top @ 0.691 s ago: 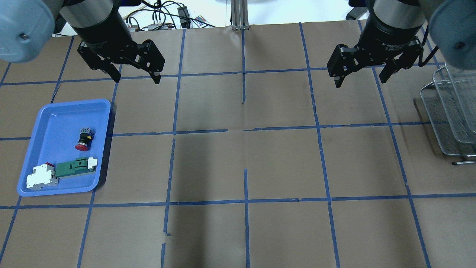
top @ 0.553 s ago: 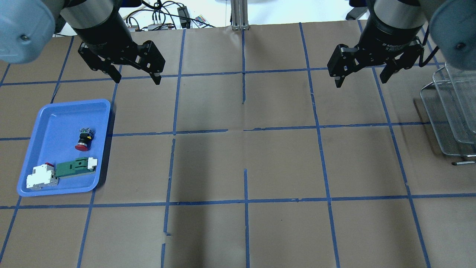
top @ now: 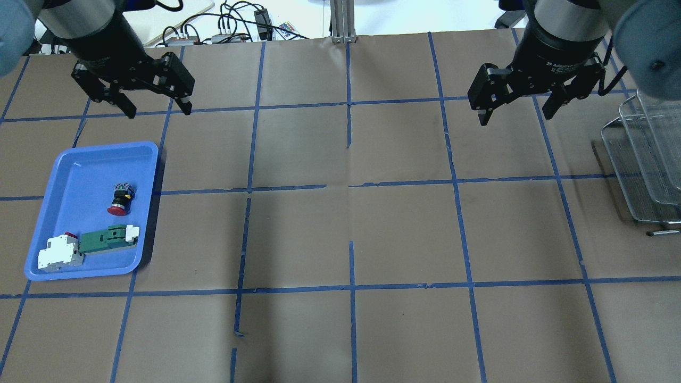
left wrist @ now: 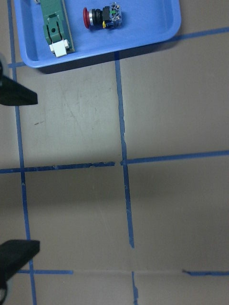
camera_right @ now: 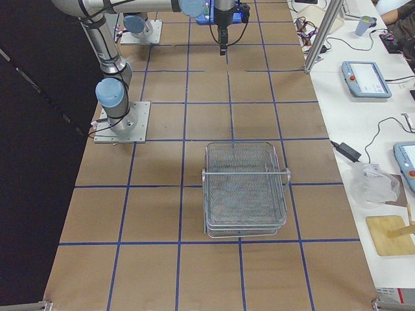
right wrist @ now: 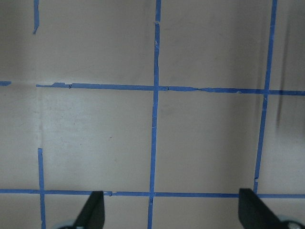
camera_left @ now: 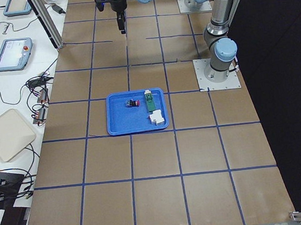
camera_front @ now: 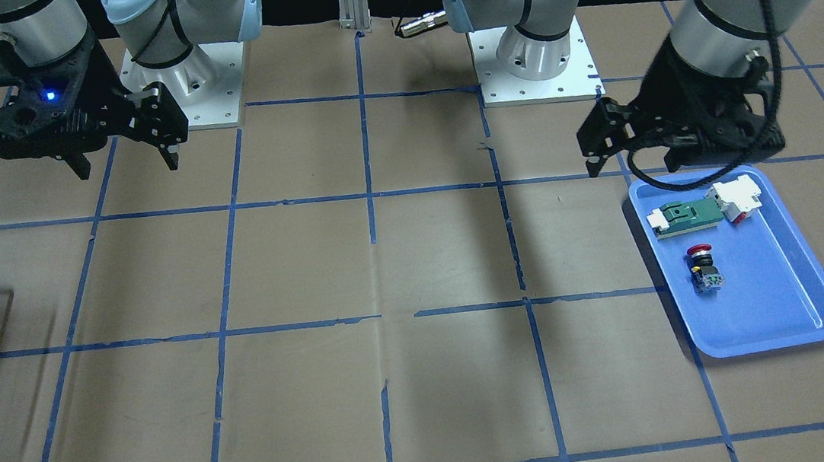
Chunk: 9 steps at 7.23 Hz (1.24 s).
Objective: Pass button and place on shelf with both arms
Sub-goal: 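Move the left gripper down toward the red push-button in the blue tray, then close the left gripper on the red push-button's cap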
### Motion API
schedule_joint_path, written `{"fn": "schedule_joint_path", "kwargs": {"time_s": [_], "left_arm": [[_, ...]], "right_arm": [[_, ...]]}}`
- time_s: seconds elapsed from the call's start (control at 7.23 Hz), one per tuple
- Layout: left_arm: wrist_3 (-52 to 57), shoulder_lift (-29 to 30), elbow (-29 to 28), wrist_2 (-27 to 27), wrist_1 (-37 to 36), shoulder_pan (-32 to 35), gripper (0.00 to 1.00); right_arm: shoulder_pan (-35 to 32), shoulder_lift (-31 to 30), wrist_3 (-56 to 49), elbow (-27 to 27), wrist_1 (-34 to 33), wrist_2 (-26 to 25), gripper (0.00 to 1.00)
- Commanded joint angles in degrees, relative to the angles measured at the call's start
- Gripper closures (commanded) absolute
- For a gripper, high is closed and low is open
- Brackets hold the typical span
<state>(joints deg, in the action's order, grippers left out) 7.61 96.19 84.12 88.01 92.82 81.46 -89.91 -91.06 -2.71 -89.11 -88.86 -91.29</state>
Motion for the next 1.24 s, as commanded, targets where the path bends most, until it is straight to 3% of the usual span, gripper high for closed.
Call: {"fn": "schedule_joint_path", "kwargs": {"time_s": [0.0, 0.14, 0.28, 0.55, 0.69, 0.97, 1.11], "left_arm": [[4.68, 3.81, 5.14, 2.23, -6.01, -8.31, 0.0], [4.69, 6.09, 9.44, 8.95, -15.55, -9.99, 0.0], [6.43, 7.33, 13.31, 9.45, -21.65, -10.71, 0.0], [19.74, 10.06, 18.86, 7.54, -30.29, -16.74, 0.0], [29.56, 11.2, 21.76, 3.43, -32.42, -19.13, 0.0], [34.13, 13.22, 27.3, 2.42, -40.3, -21.25, 0.01], [34.22, 14.54, 28.02, 2.6, -40.96, -21.35, 0.01]], "right_arm": [[0.0, 0.0, -0.02, -0.01, 0.0, 0.4, 0.0], [0.0, 0.0, 0.07, -0.01, 0.0, 0.49, 0.0], [0.0, 0.0, 0.07, -0.19, 0.0, 0.5, 0.0], [0.0, -0.09, 0.07, -0.45, 0.0, 0.5, 0.0], [0.0, -0.09, 0.07, -0.45, 0.0, 0.58, 0.0], [0.0, 0.0, 0.07, -0.45, -0.09, -0.03, 0.0], [0.0, -0.09, -0.02, -0.45, -0.09, -0.12, 0.0]]}}
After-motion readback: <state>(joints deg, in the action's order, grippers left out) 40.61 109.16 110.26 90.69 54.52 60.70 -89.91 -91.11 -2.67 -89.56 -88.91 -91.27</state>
